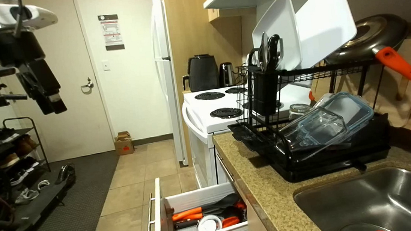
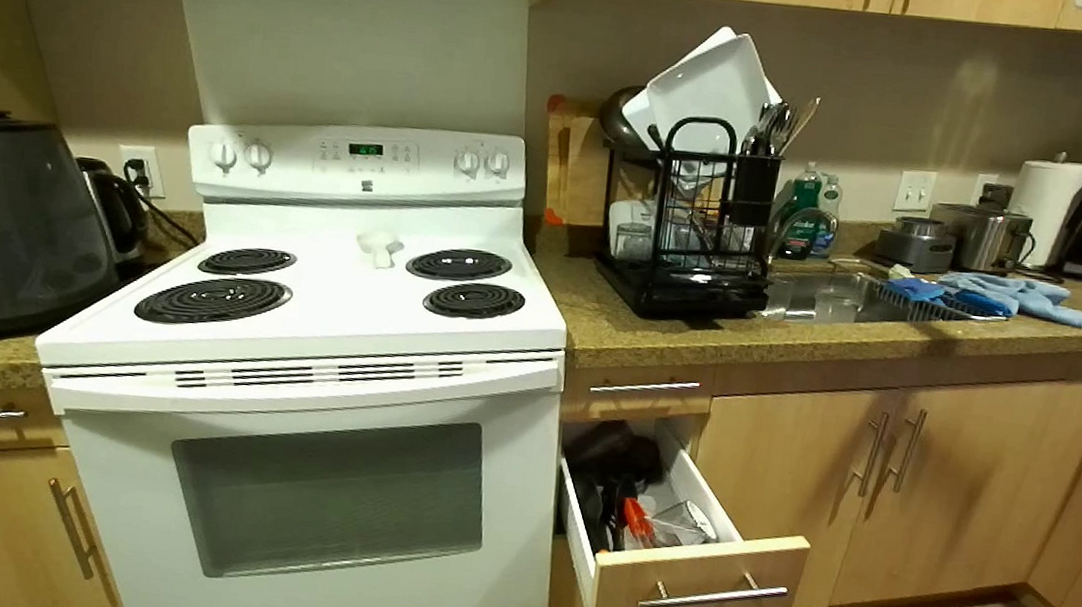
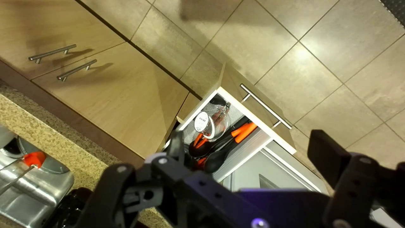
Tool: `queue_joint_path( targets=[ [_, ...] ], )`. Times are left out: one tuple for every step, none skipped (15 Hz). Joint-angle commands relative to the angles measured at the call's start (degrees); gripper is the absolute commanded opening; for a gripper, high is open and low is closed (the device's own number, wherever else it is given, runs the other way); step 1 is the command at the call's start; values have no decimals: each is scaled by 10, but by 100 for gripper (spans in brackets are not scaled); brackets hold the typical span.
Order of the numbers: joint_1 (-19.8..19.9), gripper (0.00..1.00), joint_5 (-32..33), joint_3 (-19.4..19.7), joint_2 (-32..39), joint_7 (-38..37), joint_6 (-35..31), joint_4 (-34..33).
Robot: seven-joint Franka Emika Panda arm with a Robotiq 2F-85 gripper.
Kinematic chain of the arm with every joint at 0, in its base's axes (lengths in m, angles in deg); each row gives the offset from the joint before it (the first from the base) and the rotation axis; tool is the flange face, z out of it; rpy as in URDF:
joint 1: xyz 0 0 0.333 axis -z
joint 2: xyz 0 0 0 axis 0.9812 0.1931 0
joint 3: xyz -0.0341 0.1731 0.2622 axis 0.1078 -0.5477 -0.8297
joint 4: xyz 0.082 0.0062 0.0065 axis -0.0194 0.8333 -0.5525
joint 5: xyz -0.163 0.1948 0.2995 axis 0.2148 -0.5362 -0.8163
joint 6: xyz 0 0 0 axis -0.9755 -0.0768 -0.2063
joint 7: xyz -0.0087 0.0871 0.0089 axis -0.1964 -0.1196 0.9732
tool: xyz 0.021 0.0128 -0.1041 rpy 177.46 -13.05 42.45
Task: Close the open drawer
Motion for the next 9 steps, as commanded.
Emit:
queue_joint_path(
  targets=[
    [-4, 100, 9, -1, 9, -9, -8, 2],
    [-4, 100, 12, -4, 20, -7, -18, 5],
    [-4, 100, 16, -6, 30, -6, -28, 7],
    [-6, 100, 17, -7, 40, -3, -40, 9],
    [-7, 100, 19, -10, 54, -3, -58, 12],
    [-8, 100, 21, -14, 69, -3, -74, 14],
    [-13, 100, 21, -17, 87, 0, -97, 15],
    [-14, 100, 24, -24, 106, -1, -116, 14],
    [-18, 100, 24, -29, 127, -2, -135, 13]
  ],
)
